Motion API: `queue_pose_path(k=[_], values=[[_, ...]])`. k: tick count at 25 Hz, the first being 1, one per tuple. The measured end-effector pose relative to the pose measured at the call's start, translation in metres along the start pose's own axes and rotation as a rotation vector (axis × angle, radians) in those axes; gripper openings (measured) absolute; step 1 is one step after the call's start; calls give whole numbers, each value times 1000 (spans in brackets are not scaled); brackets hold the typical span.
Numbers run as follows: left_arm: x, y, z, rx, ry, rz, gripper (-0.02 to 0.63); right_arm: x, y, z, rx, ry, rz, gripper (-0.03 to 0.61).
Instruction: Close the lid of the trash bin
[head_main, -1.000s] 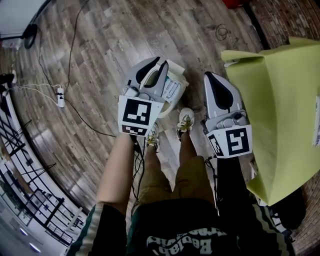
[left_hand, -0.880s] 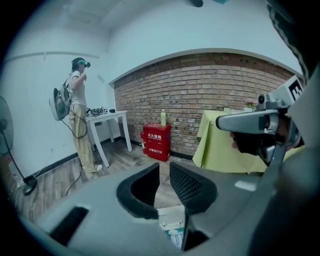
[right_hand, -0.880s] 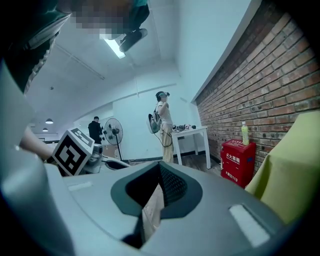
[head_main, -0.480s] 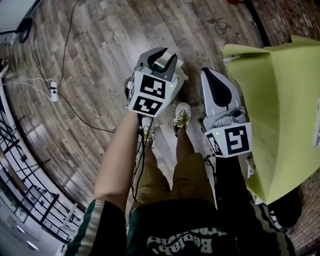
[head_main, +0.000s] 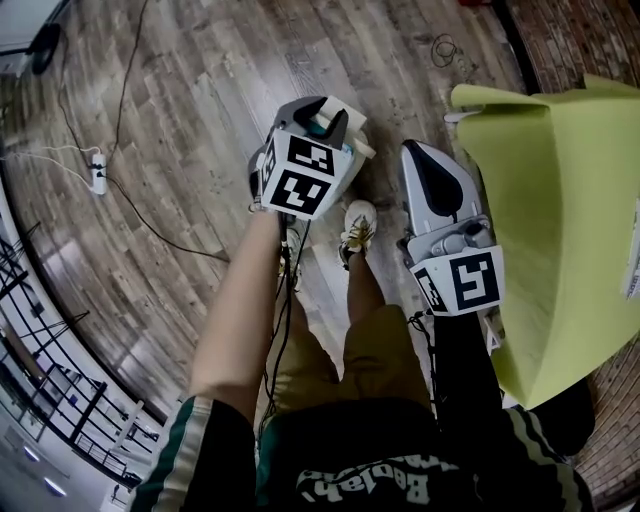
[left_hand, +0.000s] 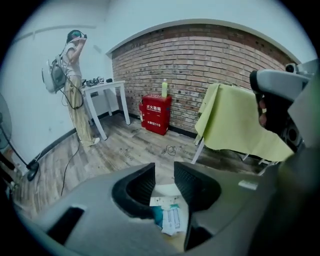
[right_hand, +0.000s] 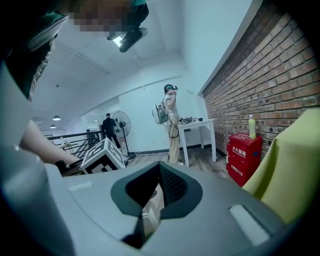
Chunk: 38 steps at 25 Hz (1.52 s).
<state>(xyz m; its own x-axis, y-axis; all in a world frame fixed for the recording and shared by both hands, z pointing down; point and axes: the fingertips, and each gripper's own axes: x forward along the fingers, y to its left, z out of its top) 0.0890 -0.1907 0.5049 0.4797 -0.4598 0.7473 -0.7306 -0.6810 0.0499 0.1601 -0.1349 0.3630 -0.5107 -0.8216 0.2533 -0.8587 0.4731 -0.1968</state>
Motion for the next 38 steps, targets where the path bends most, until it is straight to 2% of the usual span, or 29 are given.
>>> queue_pose_path(k=[14,25,38], values=[[-16,2,-39,-52,23,10,129,22,30,-10,2,22,60,13],[-35,-2,-79,-55,47,8,127,35,61,-16,-7,42,89,14],[-46,0,-138,-136,101,2,127,48,82,-23,-9,54,105,13]])
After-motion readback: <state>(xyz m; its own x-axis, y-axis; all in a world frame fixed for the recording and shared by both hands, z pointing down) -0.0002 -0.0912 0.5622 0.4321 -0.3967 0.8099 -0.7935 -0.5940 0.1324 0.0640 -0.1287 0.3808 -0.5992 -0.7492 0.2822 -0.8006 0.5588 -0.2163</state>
